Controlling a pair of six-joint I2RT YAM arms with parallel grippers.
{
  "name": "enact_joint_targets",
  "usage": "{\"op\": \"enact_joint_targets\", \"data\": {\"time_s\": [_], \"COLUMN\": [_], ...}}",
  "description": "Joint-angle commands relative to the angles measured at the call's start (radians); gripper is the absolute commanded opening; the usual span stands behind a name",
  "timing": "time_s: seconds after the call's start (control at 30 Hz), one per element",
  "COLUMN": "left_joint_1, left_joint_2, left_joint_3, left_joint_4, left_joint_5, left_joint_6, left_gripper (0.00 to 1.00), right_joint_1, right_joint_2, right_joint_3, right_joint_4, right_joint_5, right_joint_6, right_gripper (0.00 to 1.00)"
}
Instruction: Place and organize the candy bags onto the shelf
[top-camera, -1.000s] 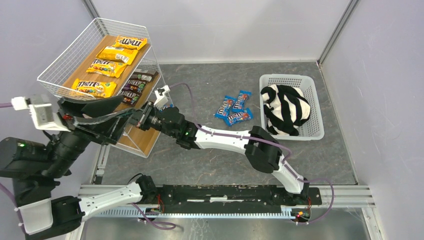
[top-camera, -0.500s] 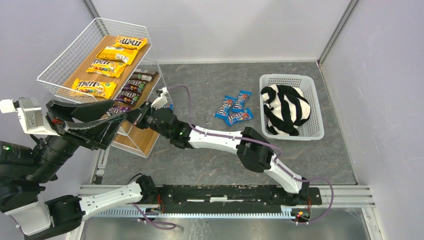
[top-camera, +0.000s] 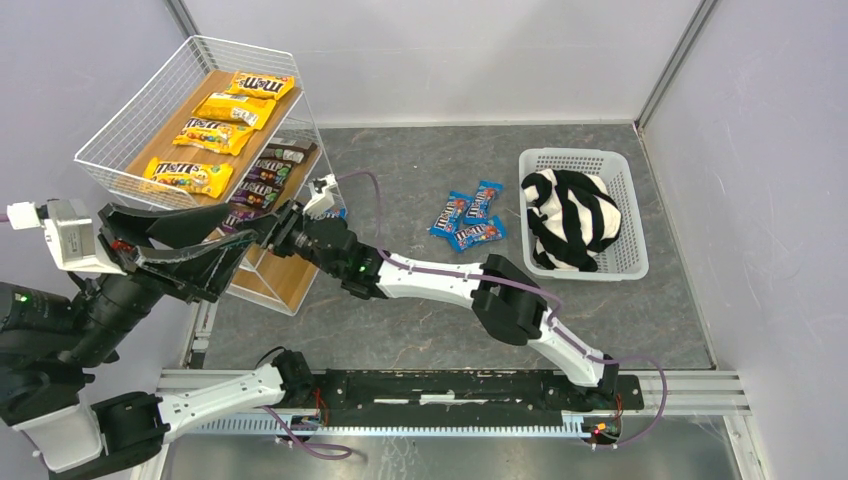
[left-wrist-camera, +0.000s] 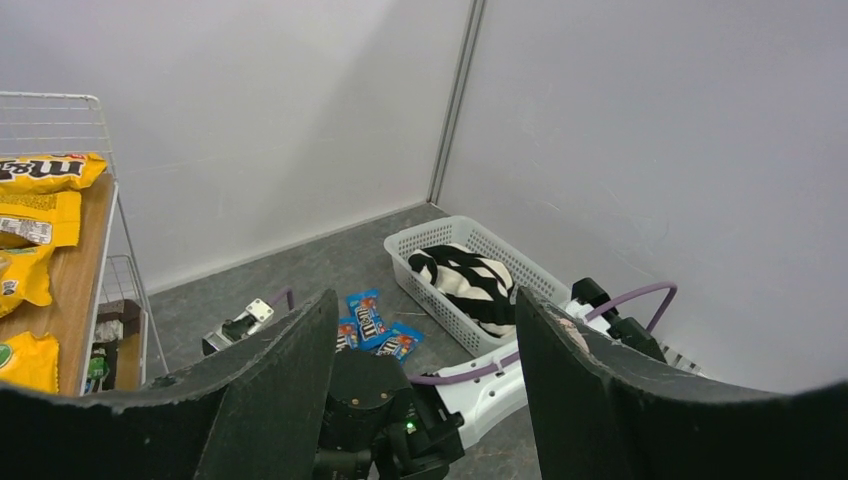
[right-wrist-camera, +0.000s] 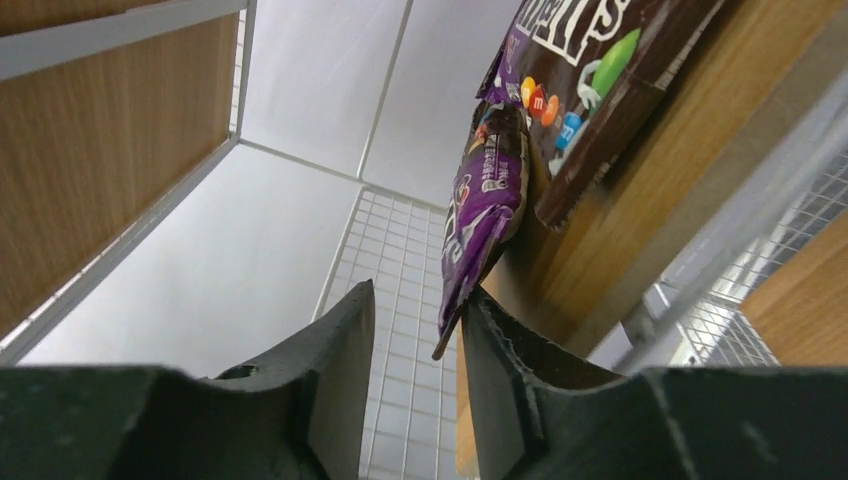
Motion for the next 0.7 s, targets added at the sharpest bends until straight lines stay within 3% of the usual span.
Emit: {"op": "enact_joint_targets", "data": {"time_s": [0.0,0.4,0.53,0.67], "left_joint_1": [0.0,-0.001,0.0,-0.001], "left_joint_2": [-0.002,0.044,0.078,0.099], "left_joint_3": [-0.016,-0.064,-0.078,-0.138], "left_joint_4": [0.021,0.065,0.068,0.122], "left_joint_5": [0.027,0.049,0.055,0.055], "left_joint_6": [0.035,-0.019,-0.039,-0.063], "left_gripper": [0.72,0.73,0.78,0.79], "right_joint_1": [0.005,0.001,-0.019,-0.072], "right_joint_2": [-0.097,-0.329,-0.501,-0.73], "right_joint_3": [-0.11,-0.411,-0.634,-1.003], "right_joint_4": [-0.013,0.027,0.041,0.051], "right_joint_5": [-0.007,-0.087,-0.099,0.05], "right_joint_6": [-0.066,-0.166,-0.387,-0.574], "right_gripper": [0.48,0.61,0.64,0.67]}}
